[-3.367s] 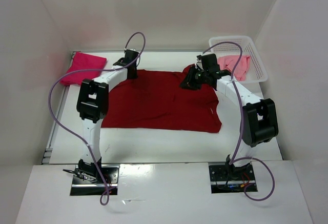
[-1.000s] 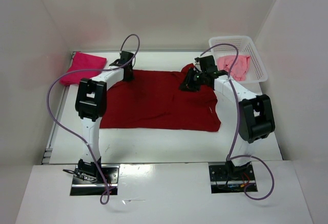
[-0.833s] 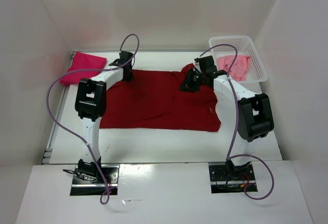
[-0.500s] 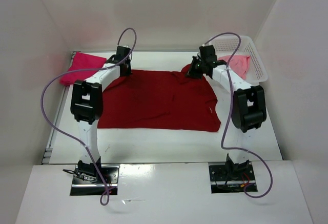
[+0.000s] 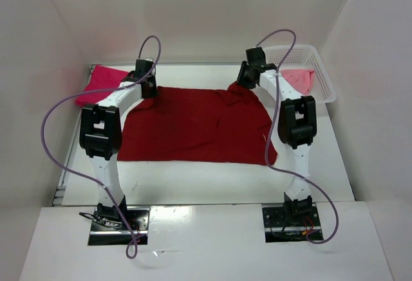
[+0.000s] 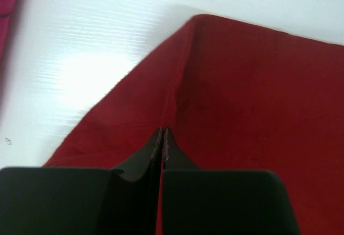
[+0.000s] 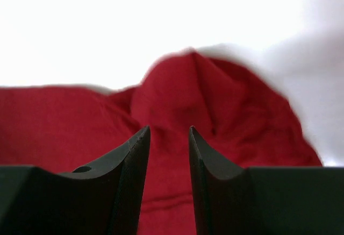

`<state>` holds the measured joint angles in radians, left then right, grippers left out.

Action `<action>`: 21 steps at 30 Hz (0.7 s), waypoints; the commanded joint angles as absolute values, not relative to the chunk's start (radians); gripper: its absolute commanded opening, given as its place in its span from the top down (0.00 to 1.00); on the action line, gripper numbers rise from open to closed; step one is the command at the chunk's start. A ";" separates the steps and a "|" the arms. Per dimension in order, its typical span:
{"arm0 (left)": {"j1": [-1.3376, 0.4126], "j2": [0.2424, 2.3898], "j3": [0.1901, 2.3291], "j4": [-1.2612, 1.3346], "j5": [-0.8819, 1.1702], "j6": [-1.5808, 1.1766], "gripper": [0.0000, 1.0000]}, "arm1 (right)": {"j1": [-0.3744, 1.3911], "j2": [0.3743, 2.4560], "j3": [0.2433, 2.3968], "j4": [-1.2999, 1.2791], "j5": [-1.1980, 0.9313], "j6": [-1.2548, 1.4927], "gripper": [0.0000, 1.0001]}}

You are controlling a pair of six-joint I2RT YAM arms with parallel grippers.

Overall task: Fold and stack the t-shirts
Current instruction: Grap the side of the flattened tshirt furthest away from the robot with both arms

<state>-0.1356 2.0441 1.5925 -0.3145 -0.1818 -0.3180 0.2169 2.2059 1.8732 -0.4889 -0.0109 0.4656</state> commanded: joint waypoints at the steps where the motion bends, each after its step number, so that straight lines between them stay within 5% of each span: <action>1: -0.109 1.996 1.583 -0.284 -0.124 -0.336 0.99 | 0.300 2.240 2.040 -0.537 0.095 0.344 0.60; 8: -0.109 2.005 1.583 -0.284 -0.089 -0.345 0.99 | 0.396 2.359 2.172 -0.606 0.354 0.247 0.60; 21: -0.109 2.023 1.583 -0.275 -0.071 -0.364 0.98 | 0.405 2.474 2.344 -0.710 0.476 0.215 0.54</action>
<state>-0.1070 2.0441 1.5875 -0.3061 -0.0868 -0.3473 0.4057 2.4744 2.2742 -0.6838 0.4091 0.2340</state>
